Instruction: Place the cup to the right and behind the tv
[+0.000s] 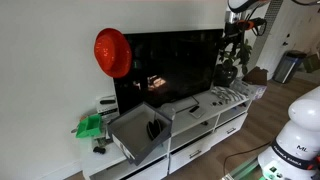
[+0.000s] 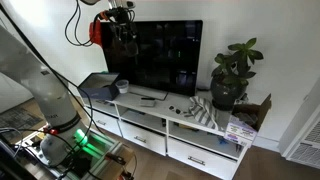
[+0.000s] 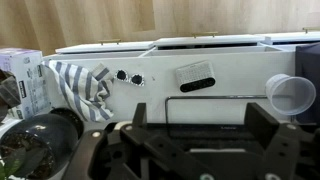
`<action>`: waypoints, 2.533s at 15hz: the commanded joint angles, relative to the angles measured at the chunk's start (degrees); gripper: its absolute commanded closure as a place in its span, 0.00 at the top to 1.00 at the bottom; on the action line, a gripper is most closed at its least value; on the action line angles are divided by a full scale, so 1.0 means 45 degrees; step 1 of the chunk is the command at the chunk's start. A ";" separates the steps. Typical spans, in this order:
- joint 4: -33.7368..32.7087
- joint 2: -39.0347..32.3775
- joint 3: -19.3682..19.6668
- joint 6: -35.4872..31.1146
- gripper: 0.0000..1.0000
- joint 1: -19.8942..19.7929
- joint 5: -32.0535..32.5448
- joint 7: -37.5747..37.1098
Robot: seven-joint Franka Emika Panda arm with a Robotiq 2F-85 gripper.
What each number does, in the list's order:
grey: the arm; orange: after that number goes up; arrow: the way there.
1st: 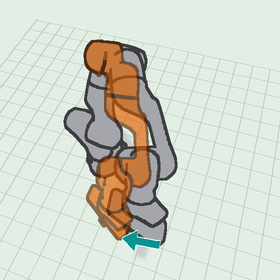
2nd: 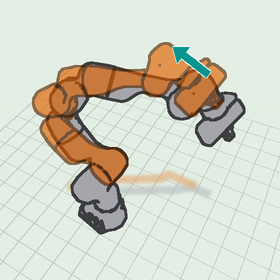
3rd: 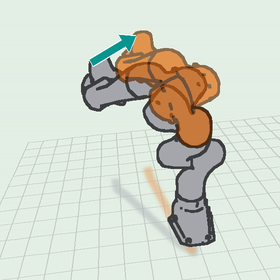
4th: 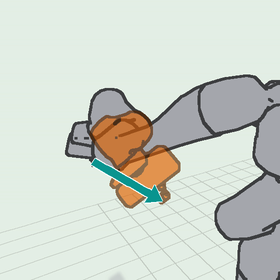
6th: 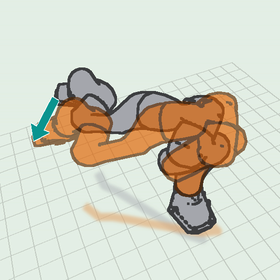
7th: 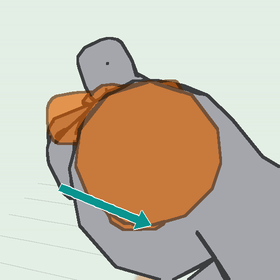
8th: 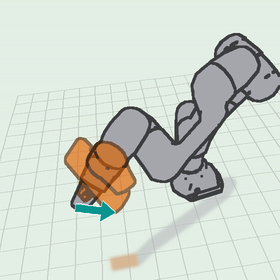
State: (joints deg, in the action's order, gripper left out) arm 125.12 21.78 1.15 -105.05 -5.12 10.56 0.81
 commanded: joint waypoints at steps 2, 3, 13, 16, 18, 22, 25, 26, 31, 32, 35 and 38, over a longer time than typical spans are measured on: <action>-0.0023 -0.0007 0.0112 0.0030 1.00 0.0136 0.0041 -0.0040; -0.0023 -0.0007 0.0112 0.0030 1.00 0.0136 0.0041 -0.0040; 0.0443 -0.0350 -0.0204 -0.0270 1.00 0.0537 -0.0363 -0.0330; 0.1155 -0.0670 -0.0578 -0.0482 1.00 0.1046 -0.0801 -0.0714; 0.1505 -0.1089 -0.0731 -0.1043 1.00 0.1396 -0.1427 -0.0954; 0.2017 -0.2174 -0.1114 -0.2641 1.00 0.1889 -0.2431 -0.1496; 0.2147 -0.3280 -0.1288 -0.4177 1.00 0.2093 -0.2960 -0.1687; 0.2141 -0.3691 -0.1318 -0.4745 1.00 0.2098 -0.3041 -0.1896; 0.2141 -0.4675 -0.1313 -0.5787 1.00 0.2137 -0.2995 -0.1610; 0.2118 -0.4960 -0.1309 -0.6001 1.00 0.2142 -0.2999 -0.1608; 0.2062 -0.5159 -0.1306 -0.6107 1.00 0.2146 -0.3007 -0.1608; 0.1735 -0.5436 -0.1299 -0.5958 1.00 0.2142 -0.3019 -0.1697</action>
State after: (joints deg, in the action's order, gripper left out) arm 134.22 -1.36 -4.82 -132.67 4.47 -2.98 -6.44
